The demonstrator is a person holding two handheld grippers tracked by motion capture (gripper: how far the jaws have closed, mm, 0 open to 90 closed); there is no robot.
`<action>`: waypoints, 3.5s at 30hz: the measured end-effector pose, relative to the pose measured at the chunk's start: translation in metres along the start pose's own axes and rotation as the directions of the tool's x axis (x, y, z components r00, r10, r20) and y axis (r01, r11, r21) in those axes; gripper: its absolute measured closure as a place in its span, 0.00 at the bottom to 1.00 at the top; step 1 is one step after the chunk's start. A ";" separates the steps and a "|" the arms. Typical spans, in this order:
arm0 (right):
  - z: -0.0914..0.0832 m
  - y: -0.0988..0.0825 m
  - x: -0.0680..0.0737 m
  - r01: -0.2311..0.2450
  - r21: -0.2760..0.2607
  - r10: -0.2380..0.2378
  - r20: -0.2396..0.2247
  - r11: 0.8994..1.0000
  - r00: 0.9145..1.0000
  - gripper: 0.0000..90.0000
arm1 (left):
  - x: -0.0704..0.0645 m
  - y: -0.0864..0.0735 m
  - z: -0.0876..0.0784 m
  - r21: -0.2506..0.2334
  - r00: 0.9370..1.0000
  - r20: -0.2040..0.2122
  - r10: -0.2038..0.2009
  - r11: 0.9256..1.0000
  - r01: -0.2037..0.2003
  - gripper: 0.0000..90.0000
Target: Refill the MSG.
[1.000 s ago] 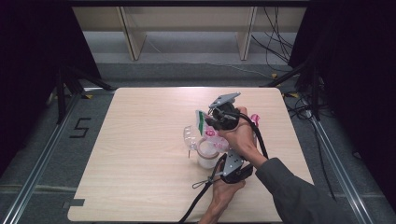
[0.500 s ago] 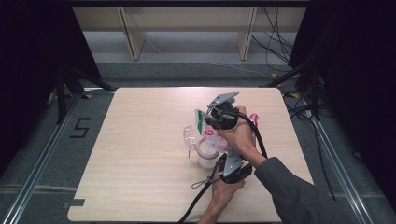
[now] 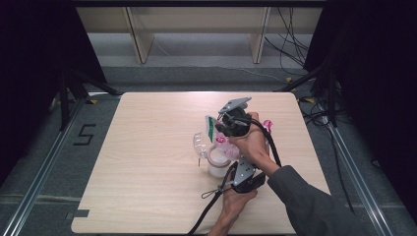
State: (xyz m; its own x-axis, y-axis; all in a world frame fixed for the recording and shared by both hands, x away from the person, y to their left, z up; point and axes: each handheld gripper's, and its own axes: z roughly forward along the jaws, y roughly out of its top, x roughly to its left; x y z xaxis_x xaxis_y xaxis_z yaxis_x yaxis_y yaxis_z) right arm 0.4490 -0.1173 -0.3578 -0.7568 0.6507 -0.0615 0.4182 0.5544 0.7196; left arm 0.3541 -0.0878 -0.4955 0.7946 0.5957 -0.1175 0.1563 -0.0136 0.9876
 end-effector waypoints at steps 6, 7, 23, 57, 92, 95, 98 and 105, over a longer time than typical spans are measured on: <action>0.001 0.000 0.001 0.016 0.034 -0.016 -0.007 0.999 1.000 1.00 | -0.002 -0.001 0.001 -0.011 1.000 -0.003 0.004 1.000 -0.004 0.83; 0.001 0.000 0.001 0.014 0.033 -0.014 -0.006 0.999 1.000 1.00 | -0.001 -0.001 0.001 -0.012 1.000 -0.005 0.006 1.000 -0.006 0.83; -0.004 0.005 0.004 0.046 -0.012 -0.046 0.013 0.999 0.999 1.00 | 0.001 0.000 0.002 -0.016 1.000 0.000 -0.002 1.000 0.002 0.84; 0.001 0.007 0.005 0.060 0.018 -0.060 0.004 0.998 0.998 1.00 | 0.003 0.000 0.004 -0.025 0.999 0.011 -0.030 0.999 0.031 0.84; -0.001 0.008 0.012 0.048 -0.011 -0.048 0.016 0.999 0.999 1.00 | 0.004 -0.001 0.005 -0.027 0.999 0.011 -0.040 0.999 0.041 0.85; -0.003 0.009 0.011 0.053 0.002 -0.053 0.020 0.999 0.998 1.00 | 0.001 0.000 0.008 -0.064 0.997 0.023 -0.072 0.995 0.074 0.85; -0.002 0.009 0.011 0.043 0.000 -0.043 0.025 0.999 0.999 1.00 | 0.004 0.000 0.006 -0.027 0.999 0.015 -0.046 0.999 0.046 0.85; -0.002 0.010 0.009 0.065 -0.009 -0.065 0.017 0.998 0.998 1.00 | 0.004 0.000 0.006 -0.027 0.999 0.011 -0.046 0.999 0.046 0.85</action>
State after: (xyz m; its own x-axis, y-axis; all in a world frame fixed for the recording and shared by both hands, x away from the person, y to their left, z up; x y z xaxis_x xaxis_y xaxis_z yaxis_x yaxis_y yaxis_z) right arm 0.4453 -0.1068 -0.3501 -0.7737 0.6221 -0.1203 0.3633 0.5912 0.7201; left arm 0.3610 -0.0899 -0.4962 0.7933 0.5865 -0.1636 0.1768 0.0352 0.9836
